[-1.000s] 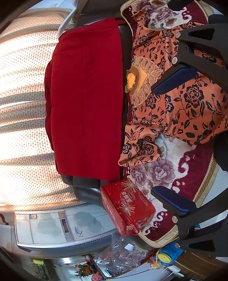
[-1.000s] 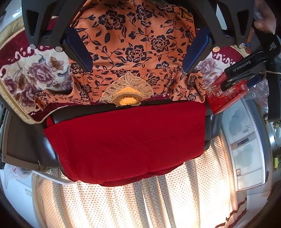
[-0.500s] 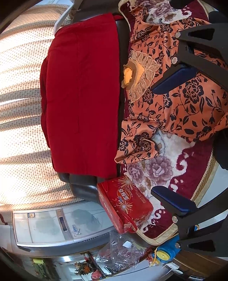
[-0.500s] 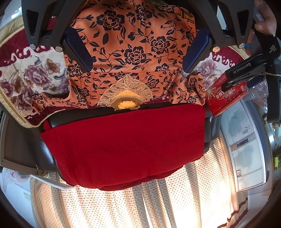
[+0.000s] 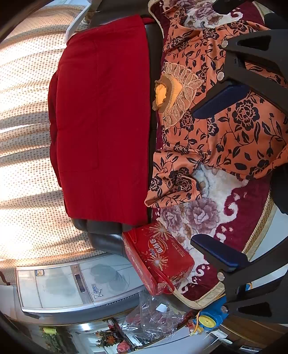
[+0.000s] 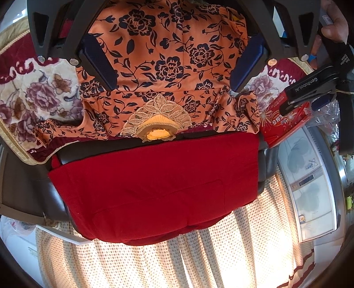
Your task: Fold small clothes
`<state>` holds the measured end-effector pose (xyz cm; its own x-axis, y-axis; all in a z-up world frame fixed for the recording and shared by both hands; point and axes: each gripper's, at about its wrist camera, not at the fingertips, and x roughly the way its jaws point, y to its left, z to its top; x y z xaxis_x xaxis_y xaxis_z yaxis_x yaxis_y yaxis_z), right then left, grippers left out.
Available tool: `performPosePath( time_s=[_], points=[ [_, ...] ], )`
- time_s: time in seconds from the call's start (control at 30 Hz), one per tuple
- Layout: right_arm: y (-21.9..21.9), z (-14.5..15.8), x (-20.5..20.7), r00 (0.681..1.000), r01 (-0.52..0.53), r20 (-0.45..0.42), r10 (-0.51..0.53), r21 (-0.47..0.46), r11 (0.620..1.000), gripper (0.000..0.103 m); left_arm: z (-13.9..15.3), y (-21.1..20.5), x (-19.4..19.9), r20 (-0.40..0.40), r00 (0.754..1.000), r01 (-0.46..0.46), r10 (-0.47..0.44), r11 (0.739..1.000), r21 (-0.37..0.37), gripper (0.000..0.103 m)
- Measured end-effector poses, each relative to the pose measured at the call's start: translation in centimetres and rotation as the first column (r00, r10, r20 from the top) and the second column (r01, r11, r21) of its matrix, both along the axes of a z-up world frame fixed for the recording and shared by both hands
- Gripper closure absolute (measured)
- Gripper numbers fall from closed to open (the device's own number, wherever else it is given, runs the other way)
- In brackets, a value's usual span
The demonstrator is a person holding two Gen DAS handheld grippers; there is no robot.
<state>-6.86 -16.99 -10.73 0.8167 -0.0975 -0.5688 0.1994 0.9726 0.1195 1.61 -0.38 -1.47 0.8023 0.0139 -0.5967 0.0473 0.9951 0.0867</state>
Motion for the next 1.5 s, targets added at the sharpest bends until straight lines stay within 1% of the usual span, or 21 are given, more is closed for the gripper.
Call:
performPosePath(
  time_s=[0.27, 0.4, 0.47, 0.57, 0.63, 0.7, 0.77, 0.83, 0.93, 1.0, 1.03, 1.07, 1.1, 1.17, 1.2, 1.27, 1.3, 1.33, 1.37, 1.47, 1.5],
  points=[
    [-0.3, 0.2, 0.4, 1.0, -0.001, 0.008, 0.001, 0.004, 1.0, 0.0, 0.1, -0.8, 0.3, 0.019, 1.0, 0.006, -0.006, 1.0, 0.014, 0.0],
    [-0.8, 0.0, 0.8, 1.0, -0.002, 0.007, 0.002, 0.006, 1.0, 0.0, 0.0, -1.5, 0.9, 0.005, 1.0, 0.015, -0.015, 1.0, 0.017, 0.0],
    [-1.6, -0.3, 1.1, 1.0, -0.004, 0.005, 0.003, 0.022, 1.0, 0.0, -0.6, -2.4, 1.9, -0.03, 0.999, 0.044, -0.044, 0.999, 0.007, 0.0],
    [-4.3, -1.5, 1.7, 1.0, 0.005, 0.01, -0.006, 0.072, 0.997, 0.0, -2.4, -4.7, 4.3, -0.125, 0.987, 0.1, -0.104, 0.994, -0.038, 0.0],
    [-7.8, -2.8, 2.2, 0.998, 0.055, 0.003, -0.056, 0.119, 0.991, 0.0, -4.1, -6.7, 6.4, -0.179, 0.973, 0.138, -0.147, 0.988, -0.062, 0.0],
    [-12.0, -4.0, 2.2, 0.993, 0.112, 0.002, -0.114, 0.198, 0.974, 0.0, -6.3, -9.1, 8.7, -0.229, 0.959, 0.161, -0.169, 0.985, -0.055, 0.0],
    [-17.9, -5.5, 1.8, 0.976, 0.204, 0.013, -0.217, 0.287, 0.936, 0.0, -8.0, -11.0, 10.6, -0.257, 0.948, 0.178, -0.189, 0.982, -0.065, 0.0],
    [-23.9, -6.8, 1.3, 0.937, 0.323, 0.012, -0.348, 0.343, 0.882, 0.0, -9.5, -13.3, 12.5, -0.269, 0.941, 0.185, -0.205, 0.978, -0.099, 0.0],
    [-32.5, -8.9, 1.7, 0.877, 0.435, 0.002, -0.48, 0.419, 0.797, 0.002, -11.9, -16.5, 15.4, -0.273, 0.936, 0.203, -0.224, 0.974, -0.101, 0.0],
    [-37.9, -11.0, 2.8, 0.838, 0.486, -0.047, -0.544, 0.519, 0.703, 0.015, -13.9, -18.0, 17.1, -0.287, 0.933, 0.209, -0.216, 0.976, -0.055, 0.0],
    [-40.0, -12.1, 3.4, 0.827, 0.485, -0.064, -0.559, 0.583, 0.652, 0.019, -14.6, -18.6, 17.6, -0.298, 0.928, 0.222, -0.222, 0.974, -0.037, 0.0],
    [-41.4, -12.9, 4.0, 0.816, 0.486, -0.076, -0.573, 0.626, 0.61, 0.029, -15.3, -18.9, 17.9, -0.306, 0.925, 0.232, -0.225, 0.973, -0.015, 0.0],
    [-42.6, -13.6, 4.5, 0.806, 0.489, -0.088, -0.586, 0.657, 0.574, 0.033, -15.9, -18.8, 18.3, -0.307, 0.925, 0.236, -0.224, 0.972, 0.002, 0.0],
    [-45.0, -15.1, 5.8, 0.774, 0.491, -0.099, -0.626, 0.718, 0.494, 0.034, -16.0, -18.7, 18.7, -0.292, 0.932, 0.229, -0.215, 0.973, 0.013, 0.0],
    [-46.1, -15.7, 6.3, 0.732, 0.533, -0.127, -0.669, 0.718, 0.447, 0.037, -16.2, -18.7, 18.9, -0.287, 0.934, 0.226, -0.213, 0.974, 0.013, 0.0],
    [-47.9, -16.5, 6.4, 0.63, 0.642, -0.19, -0.753, 0.673, 0.368, 0.039, -16.6, -18.4, 19.1, -0.278, 0.936, 0.229, -0.217, 0.973, 0.01, 0.0],
    [-48.5, -16.9, 6.4, 0.599, 0.657, -0.195, -0.777, 0.674, 0.337, 0.039, -16.9, -18.4, 19.2, -0.278, 0.937, 0.23, -0.214, 0.973, 0.026, 0.0],
    [-49.3, -17.3, 6.4, 0.58, 0.655, -0.184, -0.794, 0.684, 0.32, 0.04, -17.1, -18.4, 19.3, -0.28, 0.936, 0.234, -0.213, 0.971, 0.042, 0.0],
    [-50.0, -17.5, 6.8, 0.581, 0.654, -0.177, -0.795, 0.682, 0.326, 0.043, -17.2, -18.4, 19.5, -0.279, 0.936, 0.237, -0.215, 0.97, 0.047, 0.0],
    [-51.1, -17.4, 8.3, 0.597, 0.66, -0.147, -0.789, 0.648, 0.379, 0.045, -17.1, -18.0, 20.2, -0.274, 0.94, 0.222, -0.203, 0.974, 0.039, 0.0],
    [-51.1, -17.0, 8.7, 0.598, 0.659, -0.127, -0.791, 0.64, 0.396, 0.055, -17.1, -17.9, 20.7, -0.272, 0.942, 0.215, -0.198, 0.976, 0.033, 0.0]
  ],
)
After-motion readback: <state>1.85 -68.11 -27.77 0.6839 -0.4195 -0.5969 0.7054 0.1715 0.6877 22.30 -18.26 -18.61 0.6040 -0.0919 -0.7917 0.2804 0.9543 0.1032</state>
